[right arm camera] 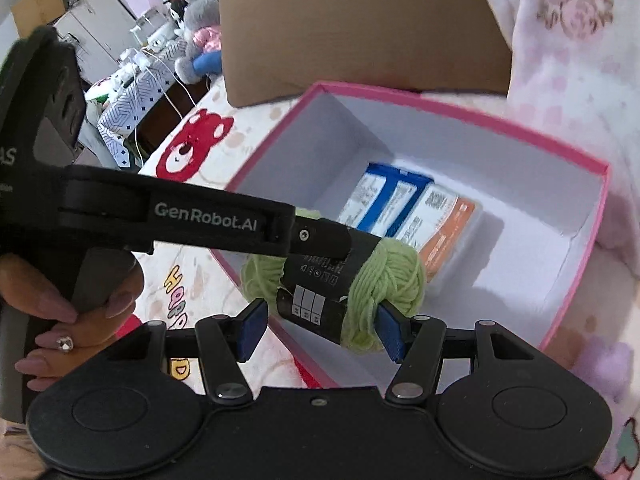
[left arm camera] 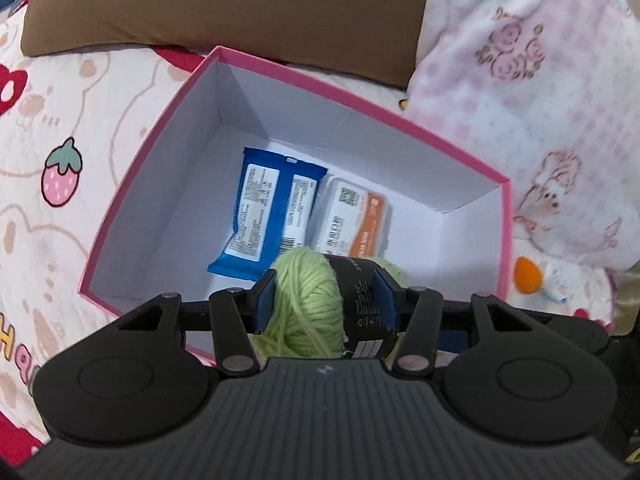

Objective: Organize objects
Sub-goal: 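Lower the green yarn ball into the pink box with the left tool, then open the left tool to release the green yarn ball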

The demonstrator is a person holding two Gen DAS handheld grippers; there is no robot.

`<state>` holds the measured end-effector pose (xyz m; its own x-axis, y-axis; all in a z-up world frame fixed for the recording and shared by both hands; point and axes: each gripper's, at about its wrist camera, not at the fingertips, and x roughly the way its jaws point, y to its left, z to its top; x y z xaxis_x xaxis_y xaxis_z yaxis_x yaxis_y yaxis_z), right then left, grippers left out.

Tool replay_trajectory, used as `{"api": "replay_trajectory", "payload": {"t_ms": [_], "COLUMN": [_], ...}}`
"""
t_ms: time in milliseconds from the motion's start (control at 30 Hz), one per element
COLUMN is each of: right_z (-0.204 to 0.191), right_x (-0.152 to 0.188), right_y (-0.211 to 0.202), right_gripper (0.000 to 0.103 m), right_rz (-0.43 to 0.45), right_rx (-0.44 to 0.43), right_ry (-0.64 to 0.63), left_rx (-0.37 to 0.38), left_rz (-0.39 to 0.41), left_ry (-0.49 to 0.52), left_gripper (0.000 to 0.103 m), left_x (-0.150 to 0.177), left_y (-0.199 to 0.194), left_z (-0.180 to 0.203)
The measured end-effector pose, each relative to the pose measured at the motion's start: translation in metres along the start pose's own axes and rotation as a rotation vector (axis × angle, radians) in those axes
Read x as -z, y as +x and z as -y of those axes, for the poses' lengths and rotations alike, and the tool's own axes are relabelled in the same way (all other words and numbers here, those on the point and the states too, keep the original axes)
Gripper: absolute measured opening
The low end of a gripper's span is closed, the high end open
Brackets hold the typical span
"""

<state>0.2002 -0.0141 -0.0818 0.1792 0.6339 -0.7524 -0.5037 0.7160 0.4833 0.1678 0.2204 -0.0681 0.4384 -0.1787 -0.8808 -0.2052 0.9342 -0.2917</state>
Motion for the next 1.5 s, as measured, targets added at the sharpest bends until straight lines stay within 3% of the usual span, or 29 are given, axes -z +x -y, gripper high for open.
{"api": "replay_trajectory", "payload": {"t_ms": [167,400,533,633,767,933,1167,1367,1467,1500], "right_z": [0.01,0.011,0.009,0.012,0.016,0.017,0.011,0.013,0.019,0.021], "right_x": [0.0,-0.003,-0.001,-0.001,0.001,0.002,0.005,0.01,0.01,0.01], "right_y": [0.012,0.022,0.026,0.026,0.028,0.04,0.042,0.043,0.039,0.039], "right_gripper": [0.064,0.064,0.055,0.055,0.053,0.053,0.053,0.053,0.058,0.063], "right_rz": [-0.032,-0.048,-0.025,-0.02,-0.019,-0.041,-0.031,-0.033,-0.039,-0.04], "right_rx": [-0.022,-0.023,0.057,0.05,0.042,0.038,0.034,0.107,0.116,0.123], "right_ry": [0.036,0.044,-0.013,-0.026,-0.023,-0.014,-0.021,-0.048,-0.037,-0.03], "left_rx": [-0.009,-0.028,-0.088,-0.122,-0.124,-0.142,-0.156,-0.149,-0.219,-0.253], "left_rz": [-0.049,-0.056,-0.062,-0.058,-0.036,-0.085,-0.058,-0.055,-0.014,0.002], "left_ry": [-0.021,-0.027,0.075,0.119,0.094,0.065,0.042,0.014,0.139,0.18], "left_gripper": [0.05,0.05,0.054,0.052,0.043,0.043,0.043,0.044,0.045,0.045], "left_x": [0.001,0.001,0.011,0.018,0.016,0.011,0.01,0.01,0.012,0.013], "left_y": [0.015,0.024,0.02,0.018,0.018,0.032,0.042,0.044,0.038,0.037], "left_z": [-0.009,-0.017,-0.001,0.008,0.0,-0.009,-0.018,-0.022,-0.01,-0.006]}}
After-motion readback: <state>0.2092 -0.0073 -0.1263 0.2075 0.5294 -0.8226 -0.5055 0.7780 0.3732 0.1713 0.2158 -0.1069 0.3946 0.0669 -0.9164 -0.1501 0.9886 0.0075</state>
